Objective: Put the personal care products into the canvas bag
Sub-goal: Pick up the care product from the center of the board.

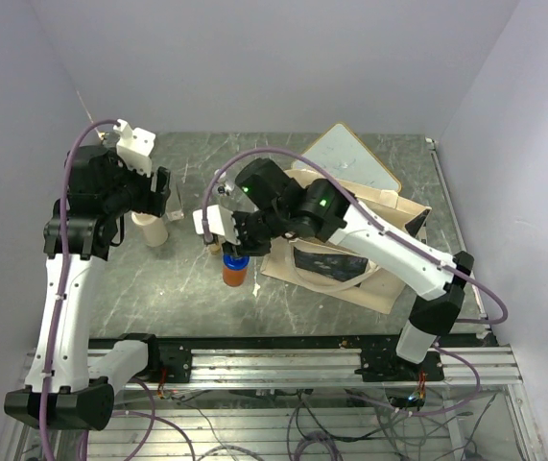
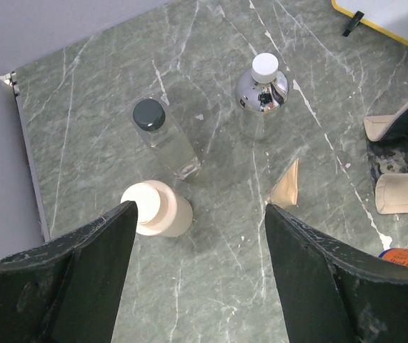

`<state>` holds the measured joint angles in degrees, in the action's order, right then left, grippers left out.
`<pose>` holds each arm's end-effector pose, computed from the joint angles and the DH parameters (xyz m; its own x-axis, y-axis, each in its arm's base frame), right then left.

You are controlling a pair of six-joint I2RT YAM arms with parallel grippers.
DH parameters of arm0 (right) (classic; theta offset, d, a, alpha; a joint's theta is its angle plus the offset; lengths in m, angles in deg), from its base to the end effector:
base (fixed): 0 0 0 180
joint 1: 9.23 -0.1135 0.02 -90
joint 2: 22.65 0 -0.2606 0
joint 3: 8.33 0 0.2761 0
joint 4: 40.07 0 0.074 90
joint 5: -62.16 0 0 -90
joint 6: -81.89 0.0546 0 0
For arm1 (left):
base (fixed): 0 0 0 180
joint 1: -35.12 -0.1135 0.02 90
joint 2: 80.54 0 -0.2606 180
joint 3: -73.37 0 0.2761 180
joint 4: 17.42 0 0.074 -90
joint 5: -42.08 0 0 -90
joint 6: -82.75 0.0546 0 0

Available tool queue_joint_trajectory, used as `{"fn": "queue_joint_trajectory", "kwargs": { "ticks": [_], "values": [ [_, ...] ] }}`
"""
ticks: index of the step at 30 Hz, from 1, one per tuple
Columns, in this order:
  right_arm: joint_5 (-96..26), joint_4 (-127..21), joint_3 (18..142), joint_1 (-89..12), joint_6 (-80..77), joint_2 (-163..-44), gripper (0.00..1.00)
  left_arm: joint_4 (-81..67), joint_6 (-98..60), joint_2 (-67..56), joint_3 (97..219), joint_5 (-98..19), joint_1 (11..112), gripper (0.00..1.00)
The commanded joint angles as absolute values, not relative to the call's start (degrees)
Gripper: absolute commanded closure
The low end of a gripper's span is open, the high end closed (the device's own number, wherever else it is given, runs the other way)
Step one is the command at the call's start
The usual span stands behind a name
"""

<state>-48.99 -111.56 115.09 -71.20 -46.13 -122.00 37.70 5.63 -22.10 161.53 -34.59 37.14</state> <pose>0.1701 0.3614 0.3913 0.3051 -0.6493 -0.6967 -0.9521 -0.2248 -0.2075 0.2376 -0.0210 0.4179 -0.3638 0.2299 -0.9027 0.3319 0.9375 0.1050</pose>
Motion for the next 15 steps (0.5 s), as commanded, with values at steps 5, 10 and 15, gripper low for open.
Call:
{"fn": "queue_joint_trajectory", "kwargs": {
  "ticks": [5, 10, 15],
  "values": [
    [-48.84, -114.0, 129.29, -71.19, -46.29, -118.24, 1.0, 32.55, 6.12, -23.56, 158.19, -33.91, 36.57, 0.17],
    [-46.42, -115.68, 137.69, -71.24, -44.56, -118.46, 1.0, 31.56, 5.89, -22.54, 157.4, -34.55, 36.59, 0.14],
    [-40.14, -113.41, 139.34, -70.87, -43.5, -117.98, 1.0, 31.5, 4.47, -21.18, 156.92, -34.78, 36.6, 0.02]
  ]
}}
